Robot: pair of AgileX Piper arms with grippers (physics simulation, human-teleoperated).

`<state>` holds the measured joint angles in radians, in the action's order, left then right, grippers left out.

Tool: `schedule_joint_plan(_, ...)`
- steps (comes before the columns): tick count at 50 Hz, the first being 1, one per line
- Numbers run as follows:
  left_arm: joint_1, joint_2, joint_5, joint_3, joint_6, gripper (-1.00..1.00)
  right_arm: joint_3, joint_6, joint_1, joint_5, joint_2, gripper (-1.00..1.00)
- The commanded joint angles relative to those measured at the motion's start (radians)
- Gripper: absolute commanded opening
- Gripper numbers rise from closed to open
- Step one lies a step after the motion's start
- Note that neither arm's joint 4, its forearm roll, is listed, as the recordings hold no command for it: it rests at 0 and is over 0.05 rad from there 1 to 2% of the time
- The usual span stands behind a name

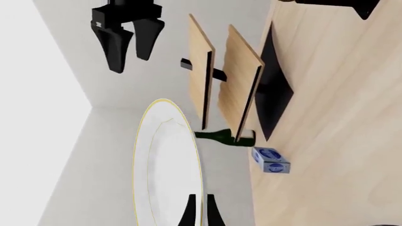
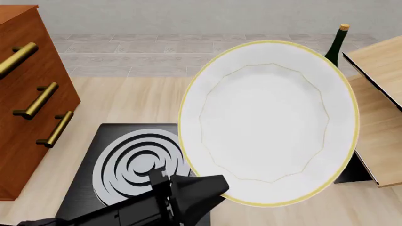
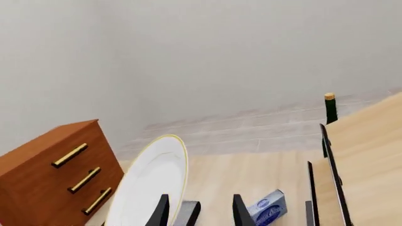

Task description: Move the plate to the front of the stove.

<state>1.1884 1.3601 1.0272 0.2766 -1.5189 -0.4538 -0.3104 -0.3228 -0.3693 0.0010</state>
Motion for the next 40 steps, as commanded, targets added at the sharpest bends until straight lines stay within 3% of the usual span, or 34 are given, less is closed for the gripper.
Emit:
schedule_joint_plan(1, 0.009, 0.001, 0.026, 0.001, -0.009, -1.00, 0.031, -0.064, -0.031, 0.015, 0.001, 1.00)
schedule_joint_plan(7, 0.011, -0.008, 0.024, -0.001, -0.009, -1.00, 0.064, -0.084, -0.047, 0.038, 0.002, 1.00)
schedule_joint_plan(29, 0.018, -0.023, 0.020, -0.007, -0.006, -1.00, 0.131, -0.137, -0.134, 0.321, 0.257, 1.00)
schedule_joint_plan(40, 0.020, -0.024, 0.027, -0.013, 0.000, -1.00, 0.123, -0.123, -0.181, 0.403, 0.361, 1.00)
